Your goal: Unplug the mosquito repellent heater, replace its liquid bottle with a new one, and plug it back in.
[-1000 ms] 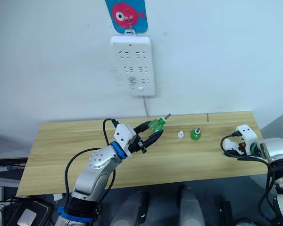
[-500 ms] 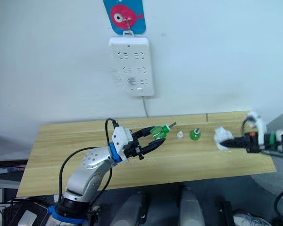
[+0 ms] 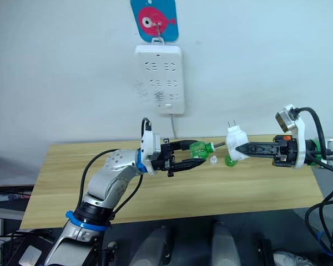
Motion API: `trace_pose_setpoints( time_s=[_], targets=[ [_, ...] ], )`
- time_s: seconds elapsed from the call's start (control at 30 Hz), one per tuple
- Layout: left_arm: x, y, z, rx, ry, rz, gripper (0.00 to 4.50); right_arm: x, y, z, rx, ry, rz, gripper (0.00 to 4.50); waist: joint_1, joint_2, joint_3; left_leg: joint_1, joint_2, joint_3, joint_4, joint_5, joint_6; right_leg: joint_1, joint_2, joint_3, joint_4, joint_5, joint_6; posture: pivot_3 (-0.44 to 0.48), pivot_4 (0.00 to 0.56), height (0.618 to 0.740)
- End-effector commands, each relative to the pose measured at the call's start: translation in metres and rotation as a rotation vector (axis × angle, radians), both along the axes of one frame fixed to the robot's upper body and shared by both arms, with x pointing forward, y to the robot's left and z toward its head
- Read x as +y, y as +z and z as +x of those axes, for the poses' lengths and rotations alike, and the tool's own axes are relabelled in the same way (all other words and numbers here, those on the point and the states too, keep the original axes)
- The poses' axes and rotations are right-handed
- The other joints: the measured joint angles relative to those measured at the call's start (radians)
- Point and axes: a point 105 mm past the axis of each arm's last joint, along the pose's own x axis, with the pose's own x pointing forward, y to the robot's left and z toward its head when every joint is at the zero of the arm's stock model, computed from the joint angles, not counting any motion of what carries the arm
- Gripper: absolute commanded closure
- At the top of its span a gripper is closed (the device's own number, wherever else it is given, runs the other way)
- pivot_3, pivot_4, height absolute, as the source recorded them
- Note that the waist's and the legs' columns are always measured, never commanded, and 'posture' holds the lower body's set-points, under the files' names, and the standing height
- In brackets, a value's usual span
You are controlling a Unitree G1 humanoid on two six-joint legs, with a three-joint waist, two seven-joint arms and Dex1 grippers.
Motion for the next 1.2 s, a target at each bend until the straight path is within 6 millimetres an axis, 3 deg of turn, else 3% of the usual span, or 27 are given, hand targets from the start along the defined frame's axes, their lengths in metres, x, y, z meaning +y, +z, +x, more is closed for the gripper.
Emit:
trace_pose_setpoints(
  time_s=[0.03,0.73,1.2],
  targets=[
    [-0.005,0.007,-0.004,-0.040,-0.032,-0.017,2.24,0.002,0.016,-0.005,-0.043,0.014,0.035,1.53,-0.004,0.000,0.000,0.000,0.000,0.000,0.000,0.000,0.000,0.000,0.000,0.001,0.000,0.000,0.000,0.038,0.246,0.740],
    [-0.013,0.010,-0.007,-0.067,-0.057,-0.019,2.24,0.017,0.017,0.000,-0.016,0.027,0.075,1.53,-0.002,0.000,0.000,0.000,0.000,0.001,0.000,0.000,0.000,-0.001,0.000,0.002,0.001,0.000,0.000,0.061,0.250,0.740],
    [-0.011,0.016,-0.002,-0.084,-0.040,-0.026,2.24,0.018,0.007,-0.004,0.005,0.028,0.049,1.53,-0.001,0.000,0.000,0.000,0.000,0.001,0.000,0.000,0.001,-0.001,0.001,0.002,0.001,0.000,0.000,0.064,0.256,0.740]
  ],
)
